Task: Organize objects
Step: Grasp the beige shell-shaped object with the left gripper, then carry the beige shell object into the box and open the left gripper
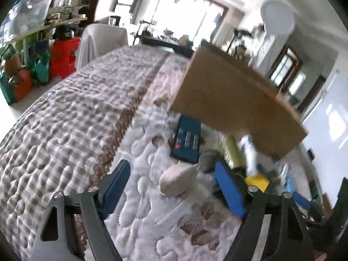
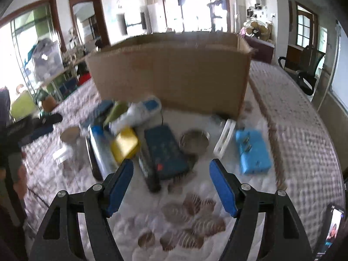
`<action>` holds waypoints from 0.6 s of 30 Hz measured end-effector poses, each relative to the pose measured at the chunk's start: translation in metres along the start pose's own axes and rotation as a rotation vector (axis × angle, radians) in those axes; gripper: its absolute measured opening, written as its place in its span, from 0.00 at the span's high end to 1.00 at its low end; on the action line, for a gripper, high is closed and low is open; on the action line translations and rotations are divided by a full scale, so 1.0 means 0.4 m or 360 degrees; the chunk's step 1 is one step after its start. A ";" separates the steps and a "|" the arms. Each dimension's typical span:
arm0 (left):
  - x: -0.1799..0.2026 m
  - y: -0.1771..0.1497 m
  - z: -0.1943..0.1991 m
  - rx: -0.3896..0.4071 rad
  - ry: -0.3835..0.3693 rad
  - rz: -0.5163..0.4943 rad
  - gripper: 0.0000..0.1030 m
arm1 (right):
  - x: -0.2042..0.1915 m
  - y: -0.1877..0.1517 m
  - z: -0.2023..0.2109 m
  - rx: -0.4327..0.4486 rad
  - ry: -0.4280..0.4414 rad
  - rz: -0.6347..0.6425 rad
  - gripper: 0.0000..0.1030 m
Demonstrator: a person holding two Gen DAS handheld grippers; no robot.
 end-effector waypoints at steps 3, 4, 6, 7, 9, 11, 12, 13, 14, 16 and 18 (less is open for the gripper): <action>0.020 -0.019 -0.039 -0.0103 0.0041 -0.0093 0.46 | -0.013 -0.015 -0.006 -0.0021 0.0036 0.0012 0.00; 0.031 -0.025 -0.053 -0.0120 0.0086 -0.0144 0.53 | -0.017 -0.021 -0.007 -0.0027 0.0041 0.0016 0.00; 0.045 -0.027 -0.074 -0.0106 0.0137 -0.0212 0.63 | -0.022 -0.027 -0.009 -0.0034 0.0045 0.0019 0.00; 0.051 -0.029 -0.081 -0.0117 0.0166 -0.0248 0.70 | -0.022 -0.028 -0.009 -0.0036 0.0049 0.0020 0.00; 0.067 -0.039 -0.092 -0.0102 0.0235 -0.0338 0.75 | -0.019 -0.028 0.006 -0.0003 0.0058 -0.0007 0.00; 0.082 -0.052 -0.092 -0.0083 0.0292 -0.0418 0.75 | 0.001 -0.026 0.042 0.0114 0.0088 -0.0088 0.00; 0.088 -0.057 -0.092 -0.0070 0.0319 -0.0447 0.75 | 0.016 -0.025 0.062 0.0178 0.0088 -0.0129 0.00; 0.095 -0.061 -0.091 -0.0061 0.0343 -0.0474 0.75 | 0.029 -0.026 0.079 0.0227 0.0067 -0.0162 0.00; 0.104 -0.064 -0.091 -0.0059 0.0355 -0.0495 0.75 | 0.039 -0.028 0.088 0.0252 0.0050 -0.0190 0.00; 0.119 -0.063 -0.084 -0.0066 0.0330 -0.0504 0.75 | 0.066 -0.033 0.095 0.0264 0.0031 -0.0274 0.00; 0.142 -0.050 -0.064 -0.0050 0.0269 -0.0502 0.75 | 0.097 -0.042 0.086 0.0236 0.0017 -0.0383 0.00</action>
Point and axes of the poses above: each gripper's, at about its wrist camera, not at the fingertips, and z roughly against the way its jaws point, x to its right, y to its top, the point moved 1 cm from there along -z, roughly the way its jaws point, and after that the axes turned 11 degrees about z, right-handed, at the moved point
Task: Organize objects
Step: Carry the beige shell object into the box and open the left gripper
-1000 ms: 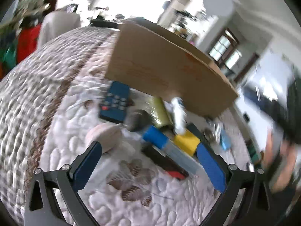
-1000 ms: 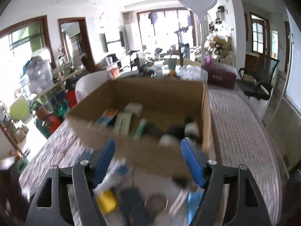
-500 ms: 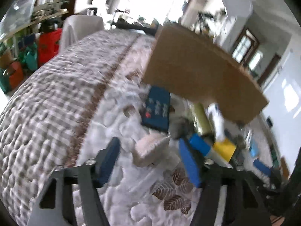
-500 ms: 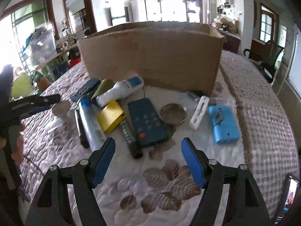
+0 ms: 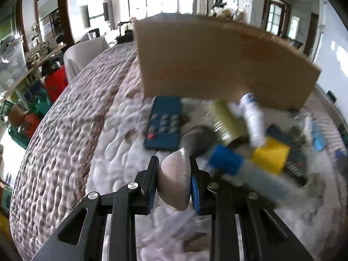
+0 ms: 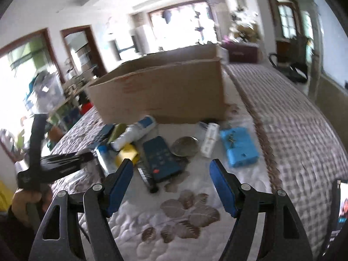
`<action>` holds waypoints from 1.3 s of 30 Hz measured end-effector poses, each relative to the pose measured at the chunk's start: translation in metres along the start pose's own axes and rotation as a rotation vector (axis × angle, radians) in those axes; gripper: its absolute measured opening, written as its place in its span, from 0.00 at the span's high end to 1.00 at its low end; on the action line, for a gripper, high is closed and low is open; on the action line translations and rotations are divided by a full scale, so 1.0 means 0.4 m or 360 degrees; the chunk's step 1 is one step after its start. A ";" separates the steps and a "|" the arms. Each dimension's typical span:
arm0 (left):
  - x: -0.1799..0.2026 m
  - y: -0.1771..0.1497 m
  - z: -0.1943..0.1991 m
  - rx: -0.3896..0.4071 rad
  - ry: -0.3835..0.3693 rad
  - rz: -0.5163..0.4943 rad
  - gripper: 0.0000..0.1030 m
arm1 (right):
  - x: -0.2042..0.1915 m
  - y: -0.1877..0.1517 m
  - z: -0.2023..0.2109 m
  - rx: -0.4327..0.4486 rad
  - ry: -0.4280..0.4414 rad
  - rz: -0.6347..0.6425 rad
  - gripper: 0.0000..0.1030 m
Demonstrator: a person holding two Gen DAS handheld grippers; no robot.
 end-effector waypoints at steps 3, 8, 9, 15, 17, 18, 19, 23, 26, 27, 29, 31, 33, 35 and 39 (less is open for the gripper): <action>0.032 0.059 0.056 0.0070 -0.0130 0.0010 0.75 | 0.047 -0.002 -0.016 -0.0045 0.0009 -0.0163 0.00; 0.156 0.222 0.129 0.0220 -0.0307 -0.0089 0.75 | 0.079 -0.011 -0.025 -0.0082 0.0114 -0.0318 0.00; 0.186 0.256 0.132 0.0244 -0.0335 -0.0115 0.75 | 0.082 -0.012 -0.026 -0.0081 0.0132 -0.0340 0.00; 0.372 0.434 0.032 0.0083 -0.0341 -0.0180 0.75 | 0.122 -0.014 -0.007 -0.0014 0.0134 -0.0489 0.00; 0.426 0.468 -0.056 -0.0037 -0.0221 -0.0199 0.75 | 0.133 -0.015 -0.007 -0.0006 0.0122 -0.0530 0.00; 0.443 0.472 -0.093 -0.0083 -0.0172 -0.0206 0.75 | 0.137 -0.017 -0.007 -0.0007 0.0122 -0.0542 0.00; 0.459 0.478 -0.137 -0.0148 -0.0127 -0.0204 0.75 | 0.141 -0.018 -0.007 -0.0010 0.0124 -0.0553 0.00; 0.483 0.470 -0.250 -0.0323 -0.0009 -0.0148 0.75 | 0.150 -0.016 -0.007 -0.0022 0.0125 -0.0569 0.00; 0.484 0.459 -0.288 -0.0330 0.0066 -0.0147 0.75 | 0.158 -0.014 -0.010 -0.0027 0.0124 -0.0582 0.00; 0.478 0.452 -0.285 -0.0312 0.0059 -0.0140 0.75 | 0.162 -0.014 -0.010 -0.0027 0.0117 -0.0584 0.00; 0.477 0.448 -0.235 -0.0201 -0.0001 -0.0149 0.69 | 0.173 -0.015 -0.008 -0.0021 0.0100 -0.0603 0.00; 0.469 0.440 -0.175 -0.0086 -0.0053 -0.0178 0.63 | 0.183 -0.017 -0.009 -0.0024 0.0085 -0.0612 0.00; 0.456 0.422 -0.095 0.0033 -0.0114 -0.0205 0.57 | 0.190 -0.020 -0.011 -0.0037 0.0065 -0.0617 0.00; 0.429 0.395 -0.011 0.0128 -0.0193 -0.0200 0.48 | 0.188 -0.023 -0.016 -0.0057 0.0053 -0.0603 0.00; 0.347 0.299 0.098 0.0160 -0.0338 -0.0212 0.35 | 0.167 -0.022 -0.033 -0.0121 0.0024 -0.0518 0.00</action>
Point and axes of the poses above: each gripper's, at about its wrist camera, not at the fingertips, and z roughly against the way its jaws point, x to its right, y to its top, the point moved 1 cm from there along -z, roughly the way its jaws point, and after that the axes turned 11 degrees about z, right-handed, at the moved point
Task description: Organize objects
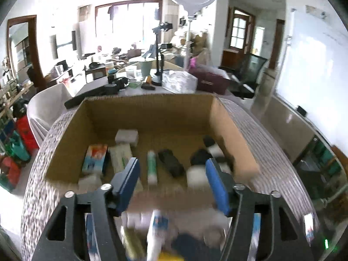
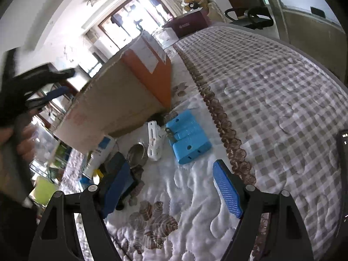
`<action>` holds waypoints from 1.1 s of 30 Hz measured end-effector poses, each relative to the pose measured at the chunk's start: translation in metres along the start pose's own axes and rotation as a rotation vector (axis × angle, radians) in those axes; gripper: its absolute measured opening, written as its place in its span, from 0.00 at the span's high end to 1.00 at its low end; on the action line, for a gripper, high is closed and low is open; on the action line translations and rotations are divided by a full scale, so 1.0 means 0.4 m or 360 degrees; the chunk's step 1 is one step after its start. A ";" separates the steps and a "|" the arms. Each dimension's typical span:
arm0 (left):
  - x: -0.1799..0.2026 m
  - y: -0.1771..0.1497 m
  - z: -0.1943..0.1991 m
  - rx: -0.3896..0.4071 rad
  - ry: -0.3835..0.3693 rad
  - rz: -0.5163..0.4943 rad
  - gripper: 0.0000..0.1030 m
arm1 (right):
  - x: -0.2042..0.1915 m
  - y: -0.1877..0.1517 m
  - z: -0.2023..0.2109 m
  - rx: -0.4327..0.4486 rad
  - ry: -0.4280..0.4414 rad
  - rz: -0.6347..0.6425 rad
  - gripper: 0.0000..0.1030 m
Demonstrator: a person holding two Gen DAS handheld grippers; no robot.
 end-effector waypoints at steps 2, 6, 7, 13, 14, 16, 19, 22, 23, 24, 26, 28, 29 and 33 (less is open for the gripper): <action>-0.025 -0.053 0.029 -0.0050 0.0028 -0.0005 0.33 | -0.014 -0.005 -0.008 -0.0021 -0.0033 0.0061 0.00; -0.095 -0.180 0.033 -0.0232 0.0088 0.0083 0.33 | -0.053 -0.012 -0.009 -0.0013 -0.0107 0.0223 0.00; -0.114 -0.211 0.036 -0.0256 0.0080 0.0124 0.33 | -0.059 -0.011 -0.007 -0.0003 -0.0123 0.0262 0.00; -0.179 -0.341 0.053 -0.0260 -0.0023 0.0300 0.34 | -0.048 0.008 -0.002 0.0065 -0.0310 0.0350 0.00; -0.179 -0.349 0.047 -0.0263 -0.0035 0.0311 0.34 | -0.040 0.012 -0.007 0.0047 -0.0313 0.0333 0.00; -0.176 -0.354 0.032 -0.0288 -0.0011 0.0304 0.34 | -0.030 0.012 -0.020 0.0008 -0.0335 0.0319 0.00; -0.178 -0.367 0.014 -0.0361 0.0044 0.0330 0.42 | -0.026 0.013 -0.027 -0.0010 -0.0339 0.0315 0.00; -0.179 -0.361 -0.006 -0.0367 0.0074 0.0349 0.42 | -0.028 0.013 -0.032 -0.0011 -0.0341 0.0313 0.00; -0.182 -0.357 -0.012 -0.0369 0.0090 0.0357 0.42 | -0.029 0.013 -0.035 -0.0019 -0.0338 0.0316 0.00; -0.184 -0.354 -0.017 -0.0370 0.0104 0.0355 0.42 | -0.033 0.012 -0.037 -0.0025 -0.0334 0.0322 0.00; -0.201 -0.348 -0.031 -0.0393 0.0111 0.0370 0.43 | -0.038 0.009 -0.034 -0.0024 -0.0319 0.0338 0.00; -0.233 -0.349 -0.034 -0.0444 0.0039 0.0461 0.46 | -0.045 0.007 -0.031 -0.0017 -0.0298 0.0352 0.00; -0.256 -0.352 -0.031 -0.0480 -0.0024 0.0536 0.49 | -0.044 0.005 -0.029 -0.0015 -0.0288 0.0353 0.00; -0.286 -0.358 0.016 -0.0439 -0.0016 0.0592 0.54 | -0.041 0.005 -0.033 -0.0034 -0.0255 0.0330 0.00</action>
Point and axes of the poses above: each gripper's, at about its wrist camera, not at the fingertips, and z roughly against the way its jaws point, x to its right, y to its top, the point moved 1 cm from there along -z, roughly the way its jaws point, and after that the axes turned 11 degrees about z, right-handed, at the moved point
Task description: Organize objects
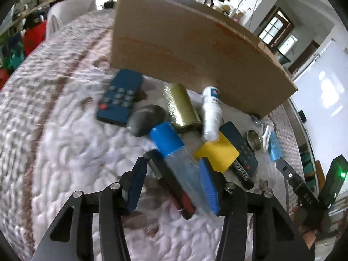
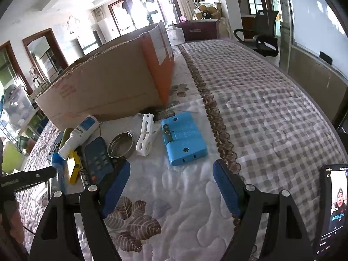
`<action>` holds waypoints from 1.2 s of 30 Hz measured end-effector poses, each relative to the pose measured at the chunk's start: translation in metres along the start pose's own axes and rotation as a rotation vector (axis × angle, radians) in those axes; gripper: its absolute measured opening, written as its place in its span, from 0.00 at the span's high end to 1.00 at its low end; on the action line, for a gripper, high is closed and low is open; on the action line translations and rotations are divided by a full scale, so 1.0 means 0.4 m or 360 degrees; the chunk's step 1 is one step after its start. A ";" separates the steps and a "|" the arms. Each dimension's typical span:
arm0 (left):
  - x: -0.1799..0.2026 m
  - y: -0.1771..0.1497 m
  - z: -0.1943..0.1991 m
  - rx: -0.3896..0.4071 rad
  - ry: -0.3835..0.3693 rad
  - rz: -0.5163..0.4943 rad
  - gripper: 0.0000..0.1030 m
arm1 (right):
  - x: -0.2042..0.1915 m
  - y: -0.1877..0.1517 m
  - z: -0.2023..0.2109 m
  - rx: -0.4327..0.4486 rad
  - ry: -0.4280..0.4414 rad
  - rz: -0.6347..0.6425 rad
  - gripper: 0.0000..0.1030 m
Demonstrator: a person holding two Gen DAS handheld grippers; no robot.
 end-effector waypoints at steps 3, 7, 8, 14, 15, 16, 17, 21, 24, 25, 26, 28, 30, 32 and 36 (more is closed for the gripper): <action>-0.006 -0.015 0.014 -0.0017 -0.0024 0.0006 0.54 | -0.003 -0.003 -0.004 -0.0019 0.0039 -0.0009 0.00; 0.027 -0.034 0.005 0.0006 0.0020 -0.0065 0.56 | -0.017 -0.004 0.001 -0.0016 0.0067 0.0019 0.00; 0.031 -0.035 0.004 0.0022 0.0032 -0.0069 0.58 | -0.020 -0.004 0.004 -0.0008 0.0063 0.0031 0.00; 0.045 -0.028 0.000 0.0048 0.0054 -0.0117 0.59 | -0.024 -0.002 0.009 0.0002 0.0058 0.0045 0.00; 0.046 -0.028 -0.003 0.0045 0.0033 -0.0118 0.59 | -0.025 -0.001 0.009 0.0001 0.0070 0.0044 0.00; 0.041 -0.023 -0.002 0.0048 -0.0017 -0.0105 0.59 | -0.026 0.000 0.010 0.0001 0.0086 0.0046 0.00; 0.035 -0.017 0.001 0.0067 -0.0072 -0.0074 0.59 | -0.030 0.001 0.013 0.0005 0.0102 0.0060 0.00; -0.001 0.006 0.016 0.0128 -0.0169 0.0032 0.59 | -0.041 0.020 0.024 0.0049 0.0078 0.0154 0.00; -0.019 0.010 0.024 0.0141 -0.0222 0.0082 0.59 | -0.005 0.050 0.013 0.0041 -0.0001 0.0144 0.00; -0.019 0.010 0.023 0.0141 -0.0224 0.0081 0.59 | 0.007 0.059 0.002 0.0018 -0.0045 0.0152 0.00; -0.016 0.008 0.021 0.0135 -0.0227 0.0071 0.59 | 0.020 0.070 -0.020 -0.0042 -0.0085 0.0172 0.00; -0.008 0.004 0.016 0.0116 -0.0234 0.0048 0.59 | 0.028 0.078 -0.056 -0.0133 -0.0090 0.0197 0.00; 0.004 -0.005 0.012 0.0095 -0.0244 0.0016 0.58 | 0.016 0.087 -0.081 -0.0141 -0.0085 0.0258 0.00; 0.009 -0.009 0.011 0.0086 -0.0243 -0.0004 0.58 | -0.012 0.096 -0.099 -0.0166 -0.0168 0.0379 0.00; 0.009 -0.022 0.004 0.0057 -0.0223 -0.0019 0.58 | -0.039 0.128 -0.065 -0.0117 -0.0107 0.0420 0.00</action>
Point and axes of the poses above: each gripper's, at about its wrist camera, not at the fingertips, and z roughly against the way its jaws point, x to its right, y to its top, the point moved 1 cm from there along -z, roughly the way its jaws point, and after that the axes turned 11 degrees about z, right-handed, at the moved point
